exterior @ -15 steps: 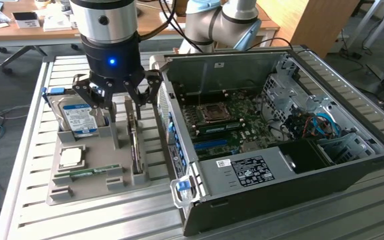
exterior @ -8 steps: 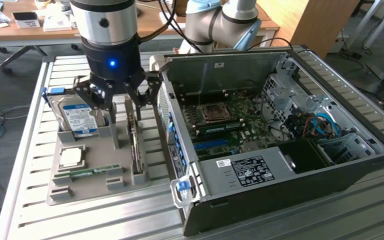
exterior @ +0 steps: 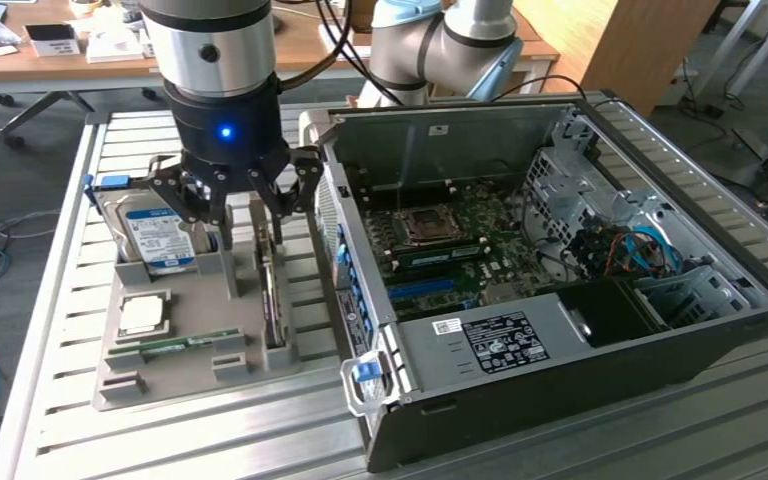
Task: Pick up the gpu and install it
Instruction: 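Pick up the gpu and move the gpu toward the slot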
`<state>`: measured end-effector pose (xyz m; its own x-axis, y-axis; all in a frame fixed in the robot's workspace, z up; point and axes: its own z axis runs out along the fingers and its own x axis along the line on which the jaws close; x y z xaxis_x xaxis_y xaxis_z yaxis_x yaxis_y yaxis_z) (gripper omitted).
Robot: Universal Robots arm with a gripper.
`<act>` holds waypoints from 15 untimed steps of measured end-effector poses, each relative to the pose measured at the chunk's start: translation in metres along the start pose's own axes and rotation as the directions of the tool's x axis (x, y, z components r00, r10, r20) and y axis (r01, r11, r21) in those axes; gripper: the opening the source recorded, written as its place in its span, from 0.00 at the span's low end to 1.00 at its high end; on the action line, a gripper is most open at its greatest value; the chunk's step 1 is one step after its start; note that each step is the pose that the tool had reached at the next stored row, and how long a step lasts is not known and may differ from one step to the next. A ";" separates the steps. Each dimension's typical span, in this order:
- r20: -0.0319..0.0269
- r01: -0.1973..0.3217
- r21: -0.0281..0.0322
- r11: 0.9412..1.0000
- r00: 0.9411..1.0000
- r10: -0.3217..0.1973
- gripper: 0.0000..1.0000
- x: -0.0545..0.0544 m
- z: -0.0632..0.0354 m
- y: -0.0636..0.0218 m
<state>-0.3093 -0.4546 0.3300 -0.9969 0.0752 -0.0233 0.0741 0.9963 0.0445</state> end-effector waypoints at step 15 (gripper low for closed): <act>0.000 0.000 0.000 1.000 1.000 0.000 0.53 0.000 0.0050 -0.0002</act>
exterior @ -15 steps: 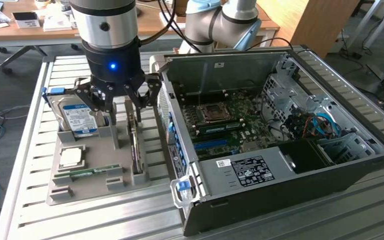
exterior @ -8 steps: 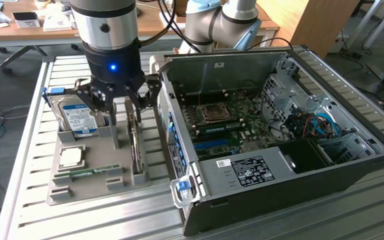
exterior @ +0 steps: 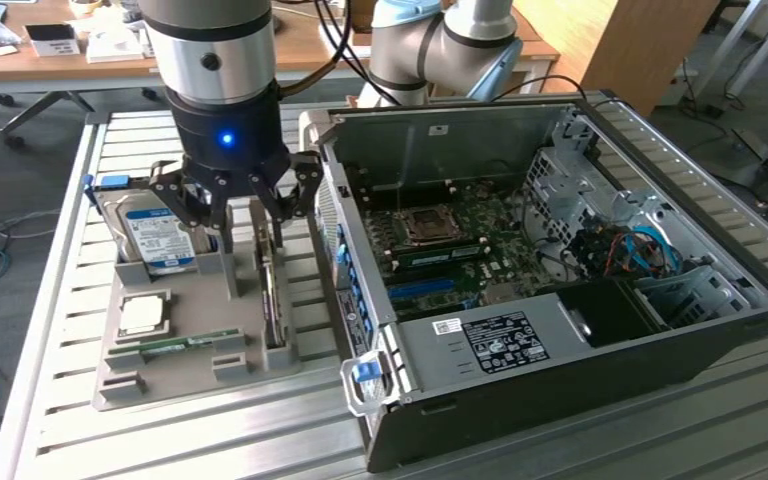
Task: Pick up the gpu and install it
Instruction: 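Pick up the gpu and move the gpu toward the slot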
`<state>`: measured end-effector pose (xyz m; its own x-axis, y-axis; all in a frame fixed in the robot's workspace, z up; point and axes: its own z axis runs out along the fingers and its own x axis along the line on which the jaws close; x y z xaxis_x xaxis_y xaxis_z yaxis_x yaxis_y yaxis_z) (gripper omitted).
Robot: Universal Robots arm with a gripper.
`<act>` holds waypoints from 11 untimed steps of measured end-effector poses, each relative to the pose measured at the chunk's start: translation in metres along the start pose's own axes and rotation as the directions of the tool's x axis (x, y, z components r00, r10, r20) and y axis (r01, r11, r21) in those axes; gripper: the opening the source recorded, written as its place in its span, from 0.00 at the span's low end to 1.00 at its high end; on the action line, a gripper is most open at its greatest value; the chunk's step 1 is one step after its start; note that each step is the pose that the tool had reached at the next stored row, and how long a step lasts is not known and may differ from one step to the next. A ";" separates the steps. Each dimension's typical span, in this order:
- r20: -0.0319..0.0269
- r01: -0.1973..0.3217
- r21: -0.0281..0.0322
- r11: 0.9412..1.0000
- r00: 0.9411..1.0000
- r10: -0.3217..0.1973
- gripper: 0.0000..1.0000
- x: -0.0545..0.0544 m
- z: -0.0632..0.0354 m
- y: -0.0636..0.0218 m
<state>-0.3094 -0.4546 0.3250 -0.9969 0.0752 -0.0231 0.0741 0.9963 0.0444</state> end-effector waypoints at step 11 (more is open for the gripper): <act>0.000 0.000 0.000 1.000 1.000 0.000 0.53 0.000 0.0008 0.0000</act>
<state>-0.3093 -0.4546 0.3242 -0.9969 0.0752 -0.0235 0.0741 0.9962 0.0448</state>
